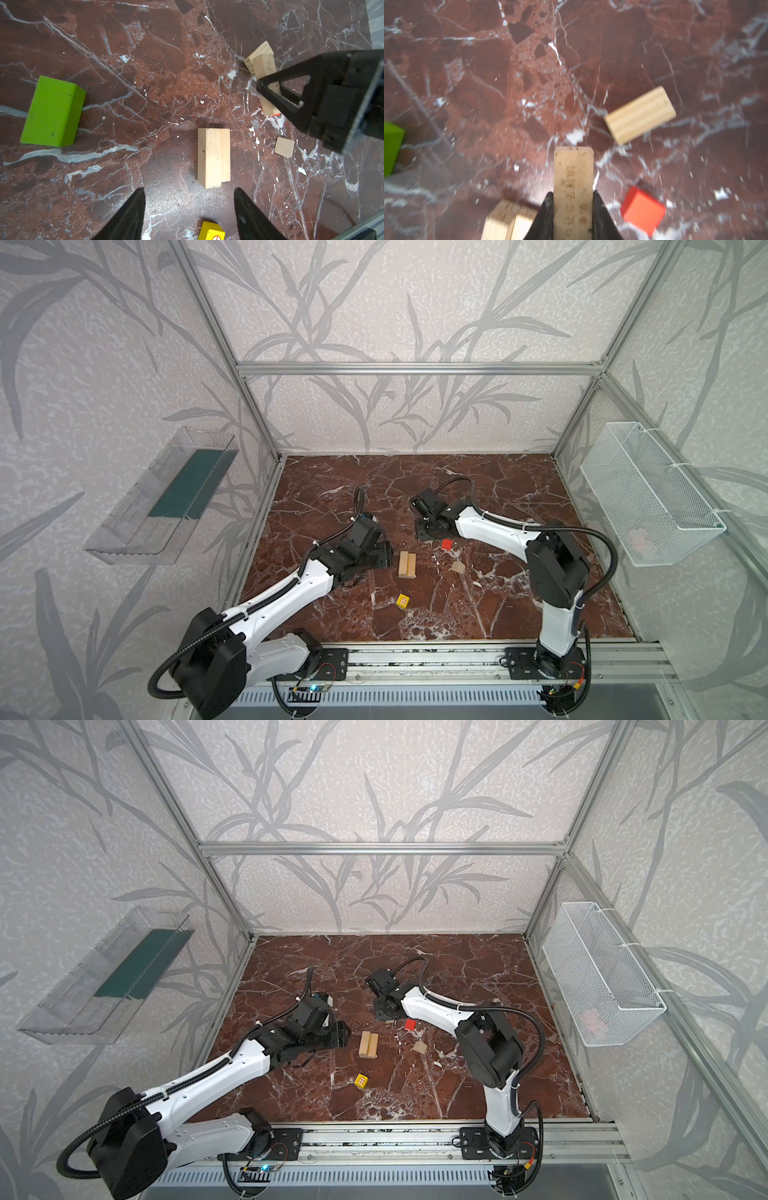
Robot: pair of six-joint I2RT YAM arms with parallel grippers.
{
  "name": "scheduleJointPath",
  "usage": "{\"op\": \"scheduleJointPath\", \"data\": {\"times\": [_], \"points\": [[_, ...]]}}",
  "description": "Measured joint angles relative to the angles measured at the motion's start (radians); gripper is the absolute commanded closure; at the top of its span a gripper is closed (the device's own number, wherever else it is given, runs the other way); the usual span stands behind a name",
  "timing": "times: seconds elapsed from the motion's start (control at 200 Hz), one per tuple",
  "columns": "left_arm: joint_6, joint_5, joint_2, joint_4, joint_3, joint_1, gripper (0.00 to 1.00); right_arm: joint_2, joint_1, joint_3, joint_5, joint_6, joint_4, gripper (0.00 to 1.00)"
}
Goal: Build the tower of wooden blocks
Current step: 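Carry block 31 with the right gripper to the standing block group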
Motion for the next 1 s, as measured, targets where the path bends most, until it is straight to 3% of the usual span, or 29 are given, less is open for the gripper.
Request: {"op": "scheduleJointPath", "data": {"times": [0.355,1.0], "points": [[-0.012,-0.004,-0.015,-0.006,-0.031,0.000,0.32,-0.130,0.129,-0.254,0.020,0.232,0.115,0.77],[-0.027,-0.019,-0.024,-0.009,-0.047,0.000,0.32,-0.075,0.179,-0.275,0.033,0.389,0.288,0.76]]}}
